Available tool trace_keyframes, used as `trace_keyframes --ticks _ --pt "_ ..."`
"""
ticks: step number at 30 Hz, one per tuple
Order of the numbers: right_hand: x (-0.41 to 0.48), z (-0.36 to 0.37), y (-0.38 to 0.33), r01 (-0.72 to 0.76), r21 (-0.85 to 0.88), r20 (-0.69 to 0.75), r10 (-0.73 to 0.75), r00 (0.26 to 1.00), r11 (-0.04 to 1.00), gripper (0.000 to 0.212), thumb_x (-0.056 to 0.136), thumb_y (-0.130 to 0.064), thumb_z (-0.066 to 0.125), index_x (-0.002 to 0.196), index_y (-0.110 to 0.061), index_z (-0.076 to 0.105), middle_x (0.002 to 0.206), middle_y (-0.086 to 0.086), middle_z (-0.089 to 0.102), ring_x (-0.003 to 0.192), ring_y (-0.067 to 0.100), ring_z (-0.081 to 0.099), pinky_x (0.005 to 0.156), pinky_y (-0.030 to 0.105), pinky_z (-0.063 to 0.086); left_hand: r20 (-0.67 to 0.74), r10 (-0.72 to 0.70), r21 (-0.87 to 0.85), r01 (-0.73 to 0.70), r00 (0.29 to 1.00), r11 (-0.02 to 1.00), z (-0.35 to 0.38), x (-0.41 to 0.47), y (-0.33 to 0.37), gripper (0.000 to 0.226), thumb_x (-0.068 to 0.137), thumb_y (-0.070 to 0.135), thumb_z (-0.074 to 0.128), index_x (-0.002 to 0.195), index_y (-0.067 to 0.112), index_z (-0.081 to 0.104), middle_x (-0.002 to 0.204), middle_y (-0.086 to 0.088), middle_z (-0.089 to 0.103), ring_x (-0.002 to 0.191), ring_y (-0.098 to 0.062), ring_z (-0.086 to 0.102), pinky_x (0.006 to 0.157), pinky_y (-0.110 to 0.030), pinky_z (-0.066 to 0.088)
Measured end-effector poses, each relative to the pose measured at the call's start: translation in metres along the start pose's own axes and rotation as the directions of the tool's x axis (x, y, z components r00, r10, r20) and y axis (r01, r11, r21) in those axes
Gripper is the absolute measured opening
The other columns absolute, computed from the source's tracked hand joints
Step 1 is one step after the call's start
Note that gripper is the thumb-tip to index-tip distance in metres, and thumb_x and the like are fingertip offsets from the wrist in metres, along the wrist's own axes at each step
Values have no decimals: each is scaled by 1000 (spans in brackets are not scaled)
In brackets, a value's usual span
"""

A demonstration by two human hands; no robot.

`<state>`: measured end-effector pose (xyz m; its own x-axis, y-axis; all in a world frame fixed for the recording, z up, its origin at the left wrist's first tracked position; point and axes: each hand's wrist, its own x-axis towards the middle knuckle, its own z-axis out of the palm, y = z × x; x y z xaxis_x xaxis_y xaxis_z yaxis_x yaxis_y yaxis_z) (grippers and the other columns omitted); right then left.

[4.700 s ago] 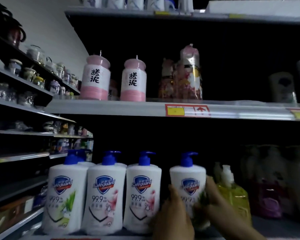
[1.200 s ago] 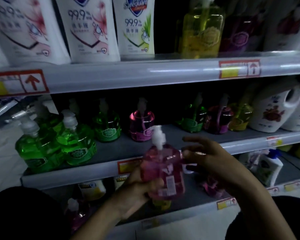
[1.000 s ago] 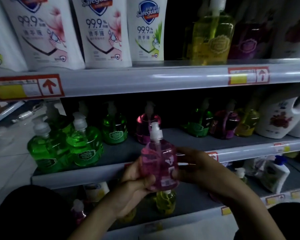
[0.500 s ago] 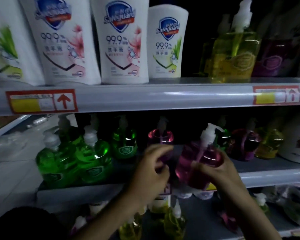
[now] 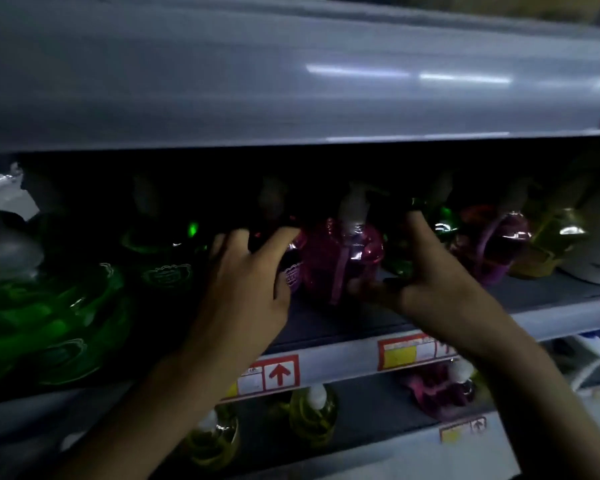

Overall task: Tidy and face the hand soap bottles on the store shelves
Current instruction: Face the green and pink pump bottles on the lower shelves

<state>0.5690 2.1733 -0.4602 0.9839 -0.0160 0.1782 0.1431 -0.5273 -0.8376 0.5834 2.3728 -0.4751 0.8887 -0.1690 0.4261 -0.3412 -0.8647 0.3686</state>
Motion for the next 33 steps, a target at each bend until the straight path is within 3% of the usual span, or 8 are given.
trace_keyframes --ticks 5,8,11,18,23,26,30,33 --pt "6 34 -22 -75 -487 -231 -45 972 870 68 58 -49 82 107 -13 51 102 -1 40 92 23 51 77 34 47 -1 31 -12 -31 1000 999 0 -4 -2 66 85 11 62 141 35 37 120 -8 40 117 -22 33 79 -24 32" --pt "22 6 -19 -63 -283 23 73 997 957 28 67 -22 83 89 -22 65 81 -9 61 79 13 60 72 23 49 11 55 -23 -54 998 998 0 -5 -7 70 82 7 61 142 33 37 120 -8 39 117 -24 34 82 -25 32" --pt "20 -14 -16 -44 -103 221 66 973 994 32 75 0 75 88 -27 64 84 -11 72 88 5 66 77 21 54 21 91 -42 -90 996 995 -2 -4 -10 70 83 6 58 144 31 35 113 -6 36 114 -24 32 82 -24 29" --pt "8 28 -17 50 -495 -207 -174 963 867 83 64 -21 86 127 4 39 116 19 46 104 36 47 90 49 44 -1 76 -89 -76 997 993 -4 -5 -12 72 82 3 60 143 32 36 123 -12 34 120 -27 33 88 -22 30" --pt "12 14 -2 173 -466 -151 -271 951 868 52 78 7 67 122 6 42 102 26 59 93 45 57 68 35 36 39 79 -80 -76 996 994 -5 -2 -12 69 86 6 56 144 35 32 125 -9 38 121 -24 33 86 -23 31" --pt "12 17 -2 170 -544 14 -194 981 822 63 79 0 68 136 -11 41 111 11 44 101 27 48 79 28 38 40 85 -84 -81 996 993 -7 -1 -11 70 87 6 55 144 36 30 125 -9 39 121 -24 34 84 -23 32" --pt "10 38 -4 118 -798 -11 -210 978 591 71 80 -28 73 141 -32 38 122 18 43 110 40 44 88 45 45 24 87 -45 -86 996 995 -6 -2 -9 71 86 5 56 144 35 30 123 -9 41 119 -24 37 83 -25 35" --pt "16 35 -10 106 -768 -32 -203 979 631 68 80 -23 73 140 -27 42 121 20 50 111 42 47 91 46 42 26 100 -20 -99 995 995 -7 0 -11 72 85 4 59 143 34 31 120 -9 44 115 -25 42 83 -28 41"
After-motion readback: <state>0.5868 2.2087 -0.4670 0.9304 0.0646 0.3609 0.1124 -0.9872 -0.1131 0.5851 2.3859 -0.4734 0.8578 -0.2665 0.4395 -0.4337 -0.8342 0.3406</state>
